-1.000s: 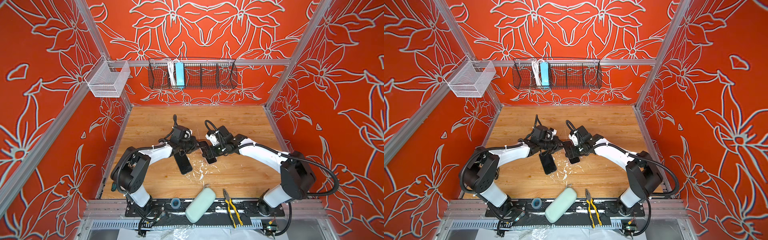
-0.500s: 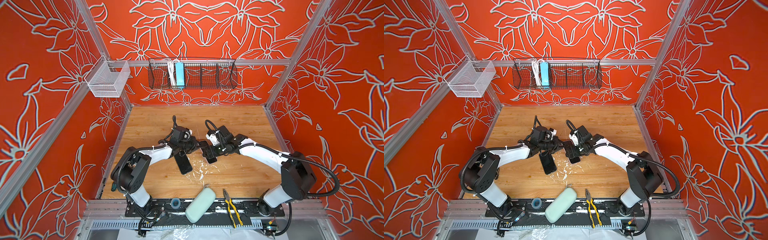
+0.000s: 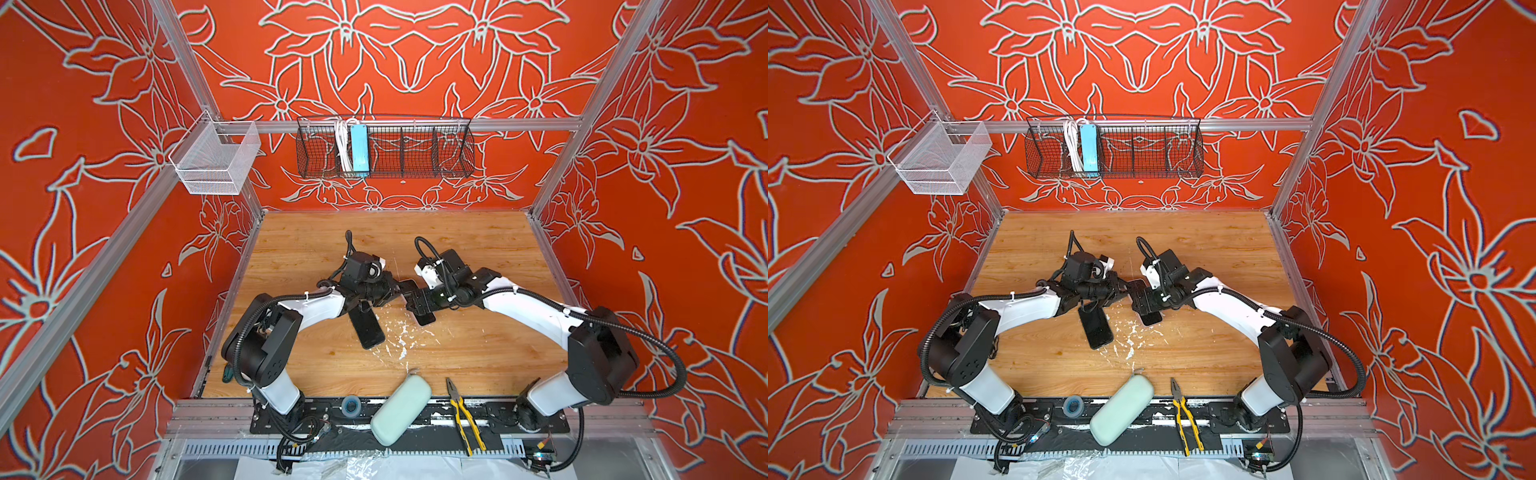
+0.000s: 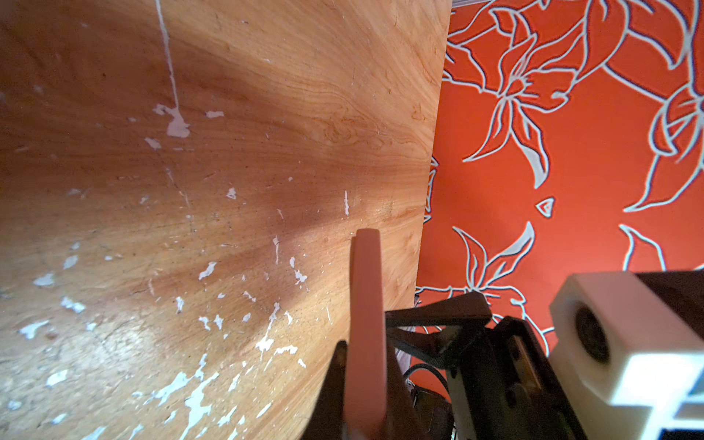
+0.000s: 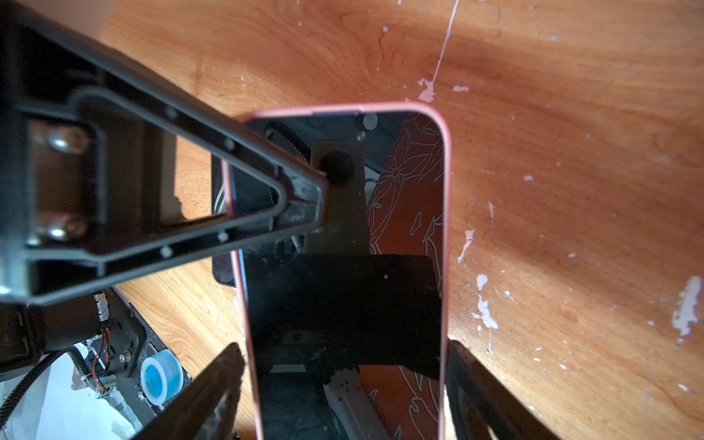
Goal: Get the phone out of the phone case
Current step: 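Pinch the case edge with the left gripper while the right gripper lifts the phone away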
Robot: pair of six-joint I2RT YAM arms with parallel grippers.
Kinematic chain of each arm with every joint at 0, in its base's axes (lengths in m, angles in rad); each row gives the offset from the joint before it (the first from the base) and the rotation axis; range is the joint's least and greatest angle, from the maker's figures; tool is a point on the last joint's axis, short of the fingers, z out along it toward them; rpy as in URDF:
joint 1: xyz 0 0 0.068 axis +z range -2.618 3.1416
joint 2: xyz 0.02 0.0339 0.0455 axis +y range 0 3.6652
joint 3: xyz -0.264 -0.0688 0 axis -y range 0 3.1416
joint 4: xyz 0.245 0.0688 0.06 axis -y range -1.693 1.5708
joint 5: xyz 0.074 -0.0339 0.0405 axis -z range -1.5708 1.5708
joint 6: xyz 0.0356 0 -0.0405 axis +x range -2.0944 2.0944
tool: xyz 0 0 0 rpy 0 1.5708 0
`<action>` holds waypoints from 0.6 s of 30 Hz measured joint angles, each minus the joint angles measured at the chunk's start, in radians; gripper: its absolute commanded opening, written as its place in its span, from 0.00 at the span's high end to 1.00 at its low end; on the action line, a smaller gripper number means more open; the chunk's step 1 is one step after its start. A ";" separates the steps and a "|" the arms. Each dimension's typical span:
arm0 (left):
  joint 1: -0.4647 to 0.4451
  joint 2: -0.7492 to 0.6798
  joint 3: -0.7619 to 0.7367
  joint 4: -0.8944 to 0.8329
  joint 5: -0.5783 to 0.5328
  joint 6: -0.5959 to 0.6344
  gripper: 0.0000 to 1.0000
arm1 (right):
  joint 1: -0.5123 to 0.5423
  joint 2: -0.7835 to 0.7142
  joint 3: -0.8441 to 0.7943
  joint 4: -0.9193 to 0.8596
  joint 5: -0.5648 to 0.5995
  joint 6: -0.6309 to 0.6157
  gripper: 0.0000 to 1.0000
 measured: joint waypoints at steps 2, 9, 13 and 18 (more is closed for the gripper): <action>0.000 0.000 0.000 -0.001 -0.003 0.000 1.00 | -0.004 -0.009 -0.002 0.007 -0.012 -0.001 0.13; -0.001 -0.006 0.001 -0.003 -0.015 0.005 1.00 | -0.030 -0.060 -0.025 0.065 -0.092 0.013 0.10; 0.002 -0.032 0.001 -0.004 -0.018 0.016 1.00 | -0.094 -0.114 -0.073 0.106 -0.153 0.049 0.08; 0.008 -0.097 0.001 -0.001 -0.043 0.046 1.00 | -0.186 -0.209 -0.130 0.159 -0.218 0.114 0.08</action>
